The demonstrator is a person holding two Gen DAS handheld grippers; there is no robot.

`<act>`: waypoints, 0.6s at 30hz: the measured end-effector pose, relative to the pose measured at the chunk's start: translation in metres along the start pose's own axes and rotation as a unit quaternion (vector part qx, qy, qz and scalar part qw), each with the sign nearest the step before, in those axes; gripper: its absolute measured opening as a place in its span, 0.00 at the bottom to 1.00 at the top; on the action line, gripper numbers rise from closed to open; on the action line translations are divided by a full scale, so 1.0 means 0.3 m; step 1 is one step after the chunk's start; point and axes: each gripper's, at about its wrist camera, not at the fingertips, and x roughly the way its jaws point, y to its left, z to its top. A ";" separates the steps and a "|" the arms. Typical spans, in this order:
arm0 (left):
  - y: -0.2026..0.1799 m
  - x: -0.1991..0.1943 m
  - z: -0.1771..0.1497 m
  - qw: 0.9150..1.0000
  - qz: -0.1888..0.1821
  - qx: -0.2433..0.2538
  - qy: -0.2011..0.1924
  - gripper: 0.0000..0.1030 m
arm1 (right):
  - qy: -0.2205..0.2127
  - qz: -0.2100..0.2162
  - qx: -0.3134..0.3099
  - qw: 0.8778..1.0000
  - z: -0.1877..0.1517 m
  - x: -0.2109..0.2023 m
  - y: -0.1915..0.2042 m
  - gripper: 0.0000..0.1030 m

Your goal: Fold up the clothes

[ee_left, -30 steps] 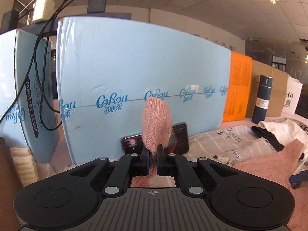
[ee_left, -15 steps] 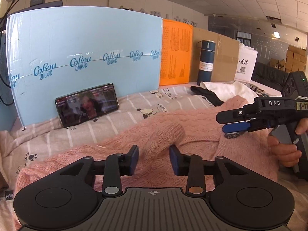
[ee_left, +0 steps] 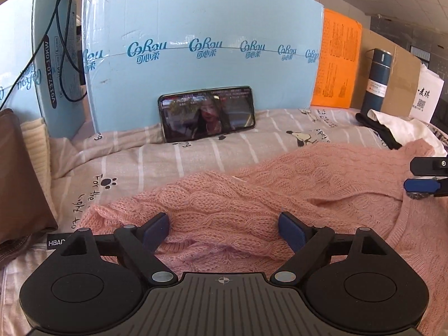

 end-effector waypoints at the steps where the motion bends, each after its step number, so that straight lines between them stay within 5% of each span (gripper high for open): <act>1: 0.001 -0.025 0.004 1.000 -0.004 0.000 -0.018 0.85 | 0.000 0.000 0.000 1.000 0.000 0.001 0.000 0.85; 7: 0.011 -0.213 0.003 0.991 0.018 -0.019 -0.129 0.95 | -0.004 0.002 -0.002 1.000 0.000 -0.004 0.001 0.85; 12: 0.022 -0.318 -0.048 0.986 0.043 -0.061 -0.150 0.96 | -0.018 0.001 -0.015 1.000 -0.003 -0.016 0.011 0.90; 18: 0.017 -0.438 -0.148 0.984 0.085 -0.032 -0.153 0.99 | -0.054 0.005 -0.054 0.997 -0.025 -0.094 0.048 0.99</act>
